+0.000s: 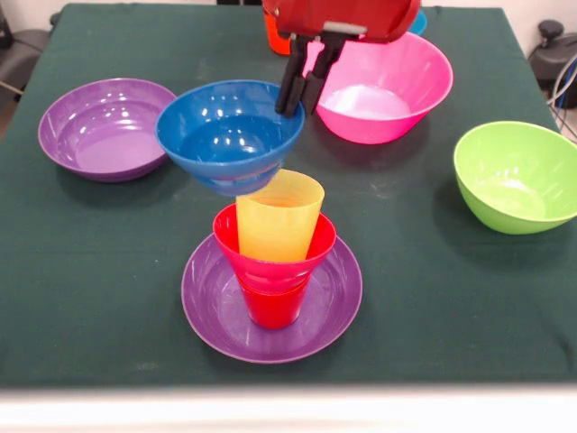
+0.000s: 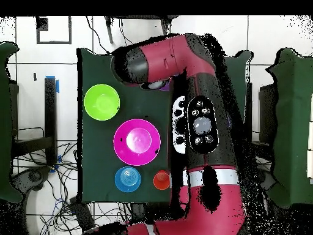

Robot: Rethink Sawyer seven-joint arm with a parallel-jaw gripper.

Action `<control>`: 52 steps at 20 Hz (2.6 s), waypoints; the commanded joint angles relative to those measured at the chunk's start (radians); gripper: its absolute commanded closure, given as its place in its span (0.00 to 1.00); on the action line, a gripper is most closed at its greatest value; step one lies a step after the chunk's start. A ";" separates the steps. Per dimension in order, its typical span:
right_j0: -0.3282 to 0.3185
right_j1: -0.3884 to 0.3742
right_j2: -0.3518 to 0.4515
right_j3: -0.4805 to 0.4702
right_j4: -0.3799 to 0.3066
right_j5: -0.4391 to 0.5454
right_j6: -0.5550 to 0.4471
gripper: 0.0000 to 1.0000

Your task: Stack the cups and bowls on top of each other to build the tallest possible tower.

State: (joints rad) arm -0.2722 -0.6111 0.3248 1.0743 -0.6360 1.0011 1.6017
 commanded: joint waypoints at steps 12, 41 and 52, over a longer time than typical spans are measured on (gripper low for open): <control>0.066 0.070 -0.049 0.092 0.005 0.009 0.032 1.00; 0.095 0.100 -0.064 0.018 0.036 0.093 -0.017 1.00; 0.083 0.104 -0.035 -0.058 0.062 0.127 -0.077 1.00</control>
State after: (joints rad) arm -0.1984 -0.5280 0.2430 1.0753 -0.6001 1.0031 1.6017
